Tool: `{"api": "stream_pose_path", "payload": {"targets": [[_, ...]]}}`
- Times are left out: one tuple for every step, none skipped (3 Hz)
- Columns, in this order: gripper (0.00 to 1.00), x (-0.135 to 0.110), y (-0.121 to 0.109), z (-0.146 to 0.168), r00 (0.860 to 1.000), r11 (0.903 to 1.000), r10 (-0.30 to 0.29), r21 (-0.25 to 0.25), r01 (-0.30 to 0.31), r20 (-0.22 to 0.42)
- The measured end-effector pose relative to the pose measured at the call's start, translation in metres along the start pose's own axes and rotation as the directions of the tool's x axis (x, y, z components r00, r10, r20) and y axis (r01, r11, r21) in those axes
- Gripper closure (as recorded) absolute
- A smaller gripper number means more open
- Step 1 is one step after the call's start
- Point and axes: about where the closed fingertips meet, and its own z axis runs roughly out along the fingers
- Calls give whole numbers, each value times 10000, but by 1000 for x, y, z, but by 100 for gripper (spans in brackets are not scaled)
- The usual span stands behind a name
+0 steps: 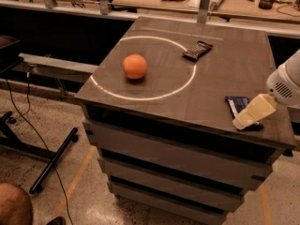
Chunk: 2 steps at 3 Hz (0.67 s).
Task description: Move rxbar blueberry near rxbar chocolate
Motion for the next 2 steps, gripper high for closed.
{"api": "stream_pose_path", "payload": {"targets": [[37,1,12,18,10000,9987,-6,-501,2,-95],[59,-2,22,30,9996,9973,-146,-723,128,-252]]}}
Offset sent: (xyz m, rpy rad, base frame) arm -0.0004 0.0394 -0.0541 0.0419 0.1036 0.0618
